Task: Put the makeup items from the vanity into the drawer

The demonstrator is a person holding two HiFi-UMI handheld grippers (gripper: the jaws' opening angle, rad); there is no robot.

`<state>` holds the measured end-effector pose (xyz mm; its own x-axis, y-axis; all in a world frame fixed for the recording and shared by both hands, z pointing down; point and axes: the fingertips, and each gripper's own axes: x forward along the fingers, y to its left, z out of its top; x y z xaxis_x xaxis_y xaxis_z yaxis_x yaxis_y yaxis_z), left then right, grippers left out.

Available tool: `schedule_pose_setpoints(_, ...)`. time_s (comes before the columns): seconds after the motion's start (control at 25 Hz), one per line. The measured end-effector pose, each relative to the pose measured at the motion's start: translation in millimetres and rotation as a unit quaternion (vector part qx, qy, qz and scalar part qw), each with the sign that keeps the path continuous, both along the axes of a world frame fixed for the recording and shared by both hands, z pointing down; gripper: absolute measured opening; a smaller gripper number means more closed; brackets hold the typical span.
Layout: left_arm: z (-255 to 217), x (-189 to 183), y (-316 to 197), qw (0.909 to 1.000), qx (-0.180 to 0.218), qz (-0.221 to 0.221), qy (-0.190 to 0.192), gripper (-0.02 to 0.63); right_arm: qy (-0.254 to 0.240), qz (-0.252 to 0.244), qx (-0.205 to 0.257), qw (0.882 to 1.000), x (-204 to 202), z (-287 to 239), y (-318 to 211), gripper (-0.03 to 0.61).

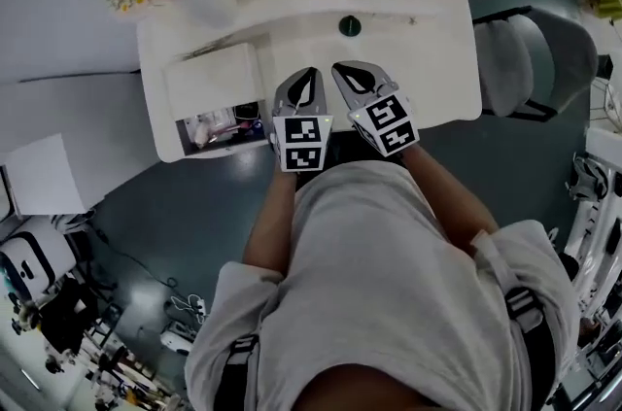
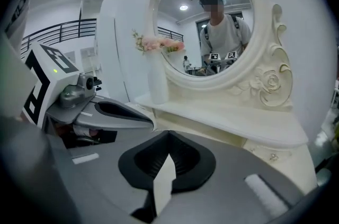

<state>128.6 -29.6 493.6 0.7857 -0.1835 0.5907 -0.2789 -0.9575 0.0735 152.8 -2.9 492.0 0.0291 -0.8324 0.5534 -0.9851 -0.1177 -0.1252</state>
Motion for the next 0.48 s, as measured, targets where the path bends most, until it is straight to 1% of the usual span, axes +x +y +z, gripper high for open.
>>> schedule_pose_setpoints(0.16,10,24,16,0.9987,0.011,0.047,-0.016,0.003,-0.012,0.044,0.009,0.999,22,8,18,-0.002)
schedule_pose_setpoints(0.32,23,49,27,0.9957,0.027,0.08,-0.038,0.003,-0.023,0.069,0.016,0.997,44,13,34,-0.002)
schedule_pose_setpoints(0.4,32,62,30,0.9918,0.048,0.104,-0.057,0.003,-0.025,0.074,0.015,0.997,57,17,42,-0.002)
schedule_pose_setpoints(0.48,42,73,31,0.9853,0.069,0.133,-0.081,0.003,-0.029,0.077,0.012,0.997,70,21,50,-0.002)
